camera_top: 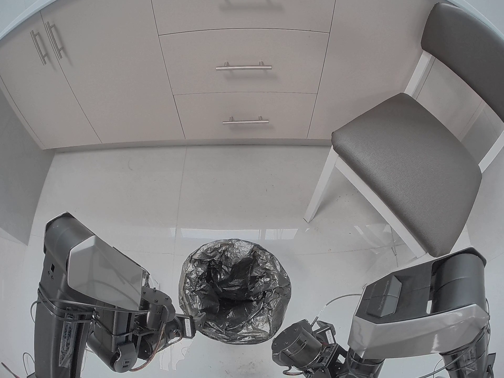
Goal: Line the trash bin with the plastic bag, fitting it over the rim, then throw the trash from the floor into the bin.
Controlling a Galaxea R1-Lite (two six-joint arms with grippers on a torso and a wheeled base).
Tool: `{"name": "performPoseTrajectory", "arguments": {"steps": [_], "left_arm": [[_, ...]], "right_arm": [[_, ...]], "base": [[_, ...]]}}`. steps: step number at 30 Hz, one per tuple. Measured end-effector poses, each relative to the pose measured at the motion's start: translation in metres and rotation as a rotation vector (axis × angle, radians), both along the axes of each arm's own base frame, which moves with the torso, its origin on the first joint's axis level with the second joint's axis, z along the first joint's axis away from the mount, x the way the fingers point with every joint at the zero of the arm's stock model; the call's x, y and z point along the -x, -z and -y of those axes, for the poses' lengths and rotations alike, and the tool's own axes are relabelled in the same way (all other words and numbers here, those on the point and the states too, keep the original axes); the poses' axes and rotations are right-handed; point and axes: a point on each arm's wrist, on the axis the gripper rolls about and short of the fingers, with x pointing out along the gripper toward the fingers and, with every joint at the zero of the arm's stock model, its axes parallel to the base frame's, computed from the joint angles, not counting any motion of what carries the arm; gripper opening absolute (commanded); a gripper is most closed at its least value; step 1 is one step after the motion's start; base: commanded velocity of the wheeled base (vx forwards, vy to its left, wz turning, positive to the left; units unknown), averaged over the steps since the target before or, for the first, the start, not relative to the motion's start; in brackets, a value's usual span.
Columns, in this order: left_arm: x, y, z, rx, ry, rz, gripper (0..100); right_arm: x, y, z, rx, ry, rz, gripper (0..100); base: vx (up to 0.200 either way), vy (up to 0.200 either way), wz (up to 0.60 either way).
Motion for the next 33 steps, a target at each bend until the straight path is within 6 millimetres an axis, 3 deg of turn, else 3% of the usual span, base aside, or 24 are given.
{"name": "performPoseTrajectory", "arguments": {"steps": [14, 18, 23, 33], "left_arm": [[0.001, 0.001, 0.000, -0.003, 0.000, -0.005, 100], [0.001, 0.001, 0.000, -0.004, 0.000, -0.005, 100], [0.001, 0.001, 0.000, -0.004, 0.000, -0.005, 100], [0.001, 0.001, 0.000, -0.007, 0.005, -0.004, 100]], "right_arm": [[-0.046, -0.074, -0.017, -0.075, -0.040, 0.205, 100], [-0.057, -0.074, -0.023, -0.079, -0.036, 0.226, 100], [-0.072, -0.059, -0.029, -0.059, -0.024, 0.226, 100], [-0.104, -0.038, -0.017, -0.004, 0.040, 0.222, 100]], "base": [[0.000, 0.000, 0.00], [0.000, 0.000, 0.00], [0.000, 0.000, 0.00], [0.000, 0.000, 0.00]]}}
